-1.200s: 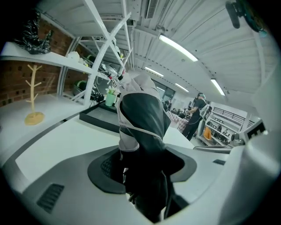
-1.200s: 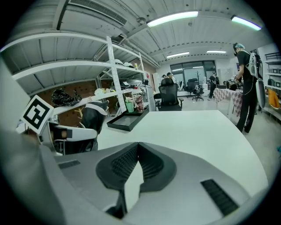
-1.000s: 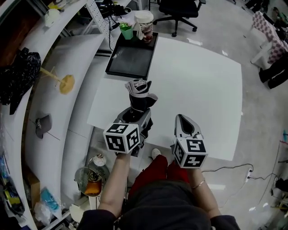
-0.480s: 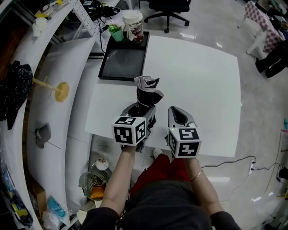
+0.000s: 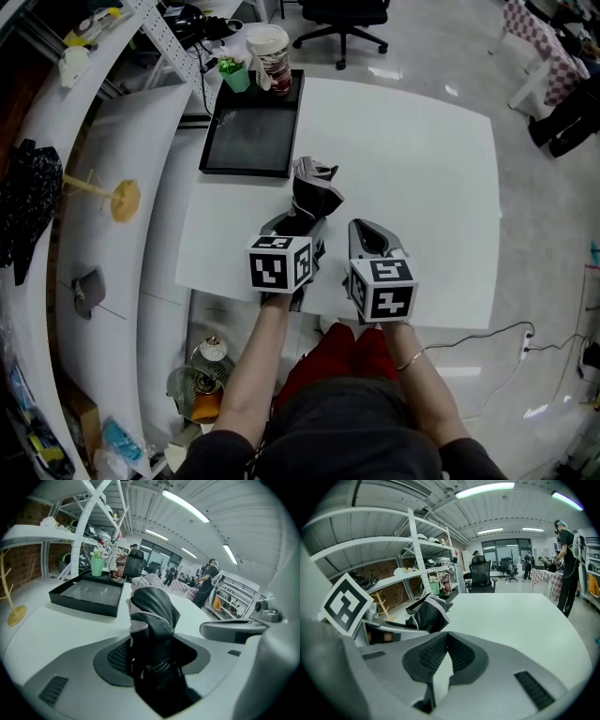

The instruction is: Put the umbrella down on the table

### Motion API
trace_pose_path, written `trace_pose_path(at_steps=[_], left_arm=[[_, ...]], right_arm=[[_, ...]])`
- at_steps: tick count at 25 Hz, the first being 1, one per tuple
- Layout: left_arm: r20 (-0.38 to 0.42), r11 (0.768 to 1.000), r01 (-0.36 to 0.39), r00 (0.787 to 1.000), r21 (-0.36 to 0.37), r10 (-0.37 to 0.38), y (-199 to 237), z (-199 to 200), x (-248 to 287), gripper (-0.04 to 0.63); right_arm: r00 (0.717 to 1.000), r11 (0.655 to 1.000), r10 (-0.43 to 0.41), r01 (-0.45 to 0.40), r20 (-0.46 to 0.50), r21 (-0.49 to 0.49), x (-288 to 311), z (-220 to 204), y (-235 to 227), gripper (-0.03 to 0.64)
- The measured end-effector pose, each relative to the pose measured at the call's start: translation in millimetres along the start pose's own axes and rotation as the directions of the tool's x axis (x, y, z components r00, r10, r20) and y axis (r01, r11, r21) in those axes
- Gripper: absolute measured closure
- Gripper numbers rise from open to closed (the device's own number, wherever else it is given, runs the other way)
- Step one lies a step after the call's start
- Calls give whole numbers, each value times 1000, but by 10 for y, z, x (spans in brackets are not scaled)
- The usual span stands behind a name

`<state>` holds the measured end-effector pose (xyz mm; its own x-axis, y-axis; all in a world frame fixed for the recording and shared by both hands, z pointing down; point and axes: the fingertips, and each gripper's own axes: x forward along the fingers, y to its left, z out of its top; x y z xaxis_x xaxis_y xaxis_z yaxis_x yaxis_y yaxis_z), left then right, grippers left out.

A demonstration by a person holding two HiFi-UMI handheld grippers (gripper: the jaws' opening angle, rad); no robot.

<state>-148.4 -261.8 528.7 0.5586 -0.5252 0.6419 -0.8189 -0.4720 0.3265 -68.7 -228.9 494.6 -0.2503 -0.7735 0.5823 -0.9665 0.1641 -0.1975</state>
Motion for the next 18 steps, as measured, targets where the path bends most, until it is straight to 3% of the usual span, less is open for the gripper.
trace_pose_path(at_steps=[18], left_arm=[[-70, 998, -59, 996, -23, 57, 77, -114, 300, 348]], right_arm=[[1000, 1000, 4, -4, -31, -10, 131, 22, -124, 598]])
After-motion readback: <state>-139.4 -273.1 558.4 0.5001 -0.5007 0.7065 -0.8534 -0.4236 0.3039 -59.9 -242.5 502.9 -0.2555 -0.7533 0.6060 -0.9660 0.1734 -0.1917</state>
